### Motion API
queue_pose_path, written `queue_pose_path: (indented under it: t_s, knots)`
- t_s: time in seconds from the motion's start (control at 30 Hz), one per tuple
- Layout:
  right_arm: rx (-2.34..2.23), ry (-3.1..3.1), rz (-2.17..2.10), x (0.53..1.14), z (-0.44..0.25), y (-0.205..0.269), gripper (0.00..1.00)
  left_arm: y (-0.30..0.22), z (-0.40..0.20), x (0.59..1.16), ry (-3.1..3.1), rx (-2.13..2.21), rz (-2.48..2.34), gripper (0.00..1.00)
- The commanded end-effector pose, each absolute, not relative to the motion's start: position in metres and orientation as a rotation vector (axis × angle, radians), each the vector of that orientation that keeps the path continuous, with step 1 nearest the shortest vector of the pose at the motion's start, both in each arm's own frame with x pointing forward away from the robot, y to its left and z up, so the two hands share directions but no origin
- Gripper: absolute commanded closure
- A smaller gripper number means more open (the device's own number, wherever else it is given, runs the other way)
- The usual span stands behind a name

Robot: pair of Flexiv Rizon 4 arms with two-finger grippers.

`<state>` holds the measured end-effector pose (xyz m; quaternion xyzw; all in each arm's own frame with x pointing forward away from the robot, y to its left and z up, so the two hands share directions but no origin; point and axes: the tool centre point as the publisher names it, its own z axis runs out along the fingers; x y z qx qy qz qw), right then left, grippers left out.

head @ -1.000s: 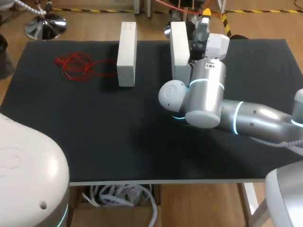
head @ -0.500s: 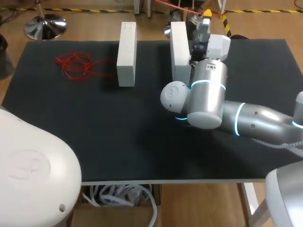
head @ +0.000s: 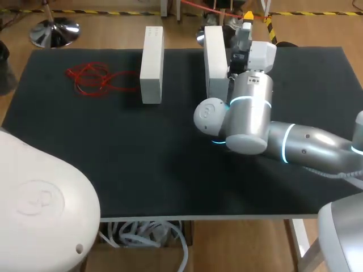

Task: Grab the tape and strap the tape.

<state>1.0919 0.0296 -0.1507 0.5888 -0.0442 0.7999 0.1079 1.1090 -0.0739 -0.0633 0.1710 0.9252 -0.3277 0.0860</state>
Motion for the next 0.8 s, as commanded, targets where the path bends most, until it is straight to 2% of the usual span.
queue_pose_path:
  t_s: [0.03,0.27,0.43,0.8]
  knots:
    - [1.734,-0.113,2.352,1.093,-0.151,0.028,1.00,-0.081,-0.059,1.105,2.851,0.586,-0.776,1.00]
    - [1.708,-0.064,2.343,1.092,-0.156,0.030,1.00,-0.088,-0.053,1.105,2.977,0.655,-0.473,1.00]
    - [1.694,-0.049,2.338,1.091,-0.158,0.029,1.00,-0.091,-0.049,1.104,2.991,0.720,-0.066,1.00]
    - [1.671,-0.021,2.336,1.089,-0.159,0.034,1.00,-0.107,-0.048,1.094,2.990,0.751,-0.080,1.00]
